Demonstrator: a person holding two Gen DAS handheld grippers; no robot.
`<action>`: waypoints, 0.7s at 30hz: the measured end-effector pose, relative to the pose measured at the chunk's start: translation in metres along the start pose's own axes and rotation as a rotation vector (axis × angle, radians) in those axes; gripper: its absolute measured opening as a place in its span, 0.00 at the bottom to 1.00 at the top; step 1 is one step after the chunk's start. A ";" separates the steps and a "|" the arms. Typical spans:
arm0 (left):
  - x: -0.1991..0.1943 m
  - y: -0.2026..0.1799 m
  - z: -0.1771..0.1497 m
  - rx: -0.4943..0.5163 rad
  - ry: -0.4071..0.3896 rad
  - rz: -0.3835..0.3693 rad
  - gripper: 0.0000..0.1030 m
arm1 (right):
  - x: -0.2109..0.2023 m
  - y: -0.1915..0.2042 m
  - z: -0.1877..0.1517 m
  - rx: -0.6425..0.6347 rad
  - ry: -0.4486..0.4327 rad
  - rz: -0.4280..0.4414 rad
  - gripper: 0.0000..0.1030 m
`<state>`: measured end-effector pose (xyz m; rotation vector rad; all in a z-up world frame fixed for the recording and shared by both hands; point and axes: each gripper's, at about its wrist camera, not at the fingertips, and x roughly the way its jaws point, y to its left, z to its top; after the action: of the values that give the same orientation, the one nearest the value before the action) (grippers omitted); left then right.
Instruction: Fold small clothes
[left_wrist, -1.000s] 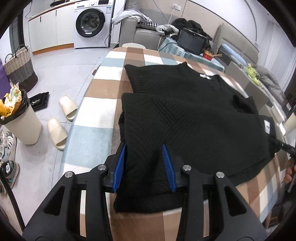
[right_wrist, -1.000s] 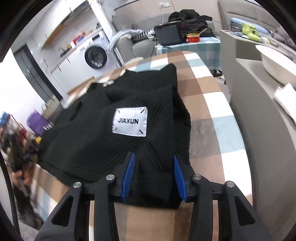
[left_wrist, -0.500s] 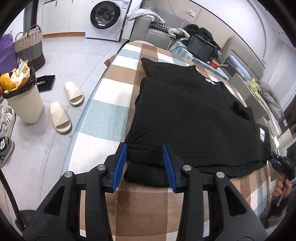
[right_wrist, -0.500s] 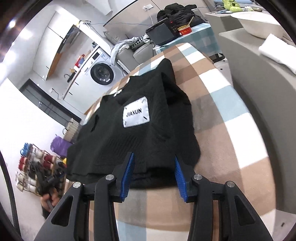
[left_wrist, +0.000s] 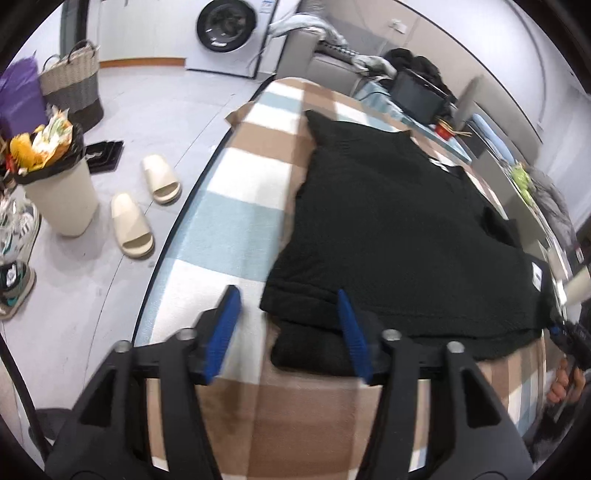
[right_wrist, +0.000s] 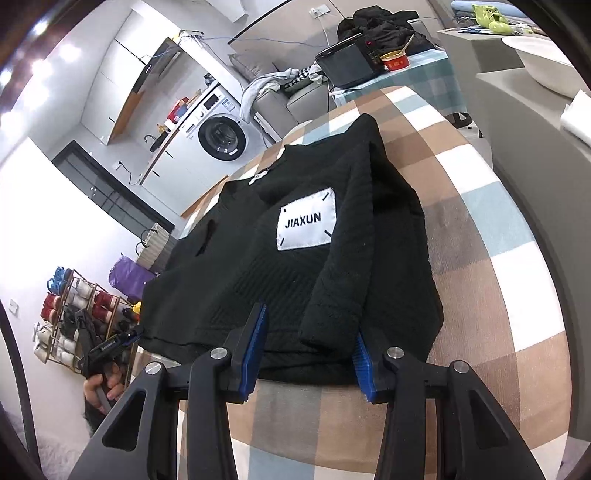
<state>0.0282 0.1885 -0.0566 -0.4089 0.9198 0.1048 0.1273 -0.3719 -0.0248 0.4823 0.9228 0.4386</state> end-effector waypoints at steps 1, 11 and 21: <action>0.003 0.001 0.001 -0.006 0.004 -0.011 0.51 | 0.001 0.000 -0.001 0.002 0.006 -0.004 0.42; -0.010 -0.026 0.007 0.067 -0.081 -0.052 0.29 | 0.002 0.000 -0.001 0.001 0.013 -0.009 0.42; 0.001 -0.021 0.013 -0.022 -0.047 -0.073 0.29 | 0.004 -0.003 0.000 0.021 0.002 -0.002 0.43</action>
<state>0.0433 0.1744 -0.0442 -0.4583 0.8574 0.0571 0.1299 -0.3721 -0.0293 0.5000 0.9309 0.4278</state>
